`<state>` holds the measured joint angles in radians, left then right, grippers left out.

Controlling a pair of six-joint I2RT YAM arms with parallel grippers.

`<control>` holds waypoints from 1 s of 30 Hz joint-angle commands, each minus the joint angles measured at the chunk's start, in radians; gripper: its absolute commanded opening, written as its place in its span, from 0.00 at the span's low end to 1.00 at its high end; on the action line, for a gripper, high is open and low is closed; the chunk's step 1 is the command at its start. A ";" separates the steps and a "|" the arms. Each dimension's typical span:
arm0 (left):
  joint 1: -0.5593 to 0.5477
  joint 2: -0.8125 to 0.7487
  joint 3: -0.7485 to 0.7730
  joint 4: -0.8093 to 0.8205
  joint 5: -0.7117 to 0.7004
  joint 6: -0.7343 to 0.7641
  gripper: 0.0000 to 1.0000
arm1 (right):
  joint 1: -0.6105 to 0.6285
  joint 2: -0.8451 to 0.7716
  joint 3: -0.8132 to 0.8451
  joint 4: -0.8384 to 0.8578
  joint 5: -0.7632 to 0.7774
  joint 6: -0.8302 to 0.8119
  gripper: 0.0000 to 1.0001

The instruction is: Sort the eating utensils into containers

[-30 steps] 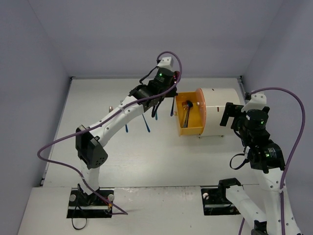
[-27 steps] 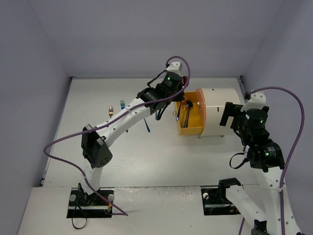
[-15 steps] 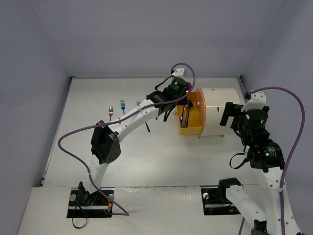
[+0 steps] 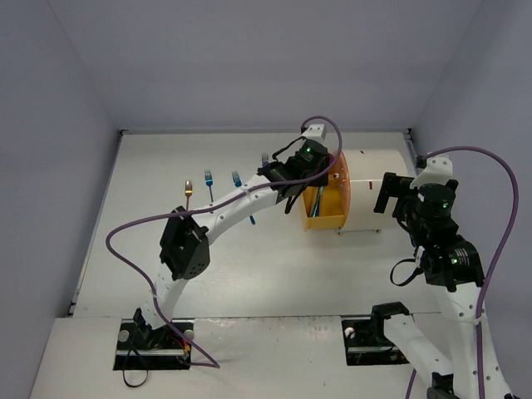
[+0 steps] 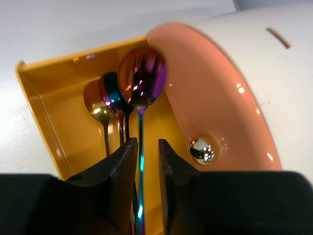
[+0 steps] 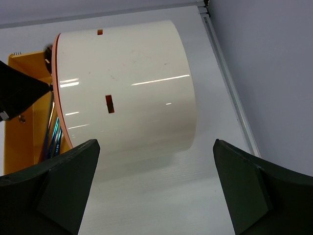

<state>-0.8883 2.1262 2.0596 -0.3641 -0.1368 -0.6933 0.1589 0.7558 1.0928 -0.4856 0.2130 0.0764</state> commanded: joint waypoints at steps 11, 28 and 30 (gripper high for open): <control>-0.001 -0.193 0.045 -0.045 0.006 0.193 0.61 | -0.021 0.278 0.269 0.048 -0.019 0.006 1.00; 0.284 -0.555 -0.643 0.207 0.528 0.558 0.62 | -0.286 0.551 0.373 0.060 -0.341 0.150 1.00; 0.287 -0.533 -0.639 0.221 0.571 0.623 0.62 | -0.312 0.570 0.371 0.072 -0.393 0.169 1.00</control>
<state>-0.5898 1.5882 1.4159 -0.2773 0.2415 -0.2431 -0.1131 1.2963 1.4174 -0.4760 -0.0864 0.2018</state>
